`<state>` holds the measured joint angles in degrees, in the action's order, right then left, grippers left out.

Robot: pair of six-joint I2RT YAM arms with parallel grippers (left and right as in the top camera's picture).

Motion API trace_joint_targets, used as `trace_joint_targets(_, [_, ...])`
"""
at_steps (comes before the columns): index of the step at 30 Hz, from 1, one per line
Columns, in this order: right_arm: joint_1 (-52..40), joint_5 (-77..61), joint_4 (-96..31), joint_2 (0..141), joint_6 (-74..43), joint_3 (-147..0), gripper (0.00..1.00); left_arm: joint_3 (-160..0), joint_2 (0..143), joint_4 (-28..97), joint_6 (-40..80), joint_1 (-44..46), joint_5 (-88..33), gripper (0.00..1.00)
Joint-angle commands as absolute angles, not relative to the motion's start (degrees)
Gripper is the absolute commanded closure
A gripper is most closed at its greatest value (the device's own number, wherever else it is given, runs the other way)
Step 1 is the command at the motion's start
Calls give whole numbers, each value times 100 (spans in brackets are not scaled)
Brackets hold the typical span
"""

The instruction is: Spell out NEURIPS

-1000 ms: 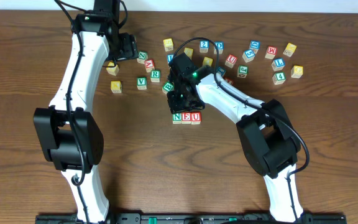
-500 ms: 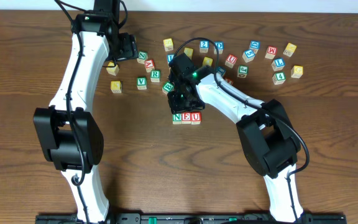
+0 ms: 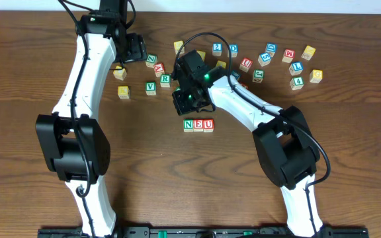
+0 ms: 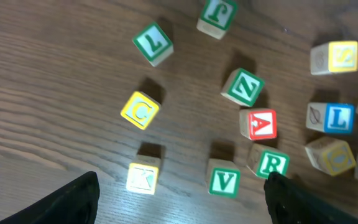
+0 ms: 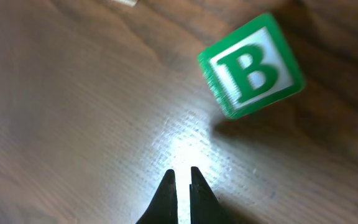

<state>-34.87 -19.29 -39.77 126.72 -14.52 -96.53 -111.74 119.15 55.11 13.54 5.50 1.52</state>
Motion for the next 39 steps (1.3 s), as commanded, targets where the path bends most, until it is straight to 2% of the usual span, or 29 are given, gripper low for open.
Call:
trace_joint_targets(1, [-3728,-2156,-4062,12689,-1253,-9751,96,-11111,11983,5494,1385,484,478,16])
trace_joint_targets(17, [-3885,-2099,-4348,12687,-1256,-9751,95,-11111,11983,5732,1387,-421,561,16])
trace_joint_targets(28, [-3946,-1369,-4831,12689,-1525,-9749,94,-11111,11983,5826,1387,-443,558,16])
trace_joint_targets(39, [-3942,-1216,-4917,12689,-1588,-9751,94,-11111,11983,5907,1387,-443,539,16])
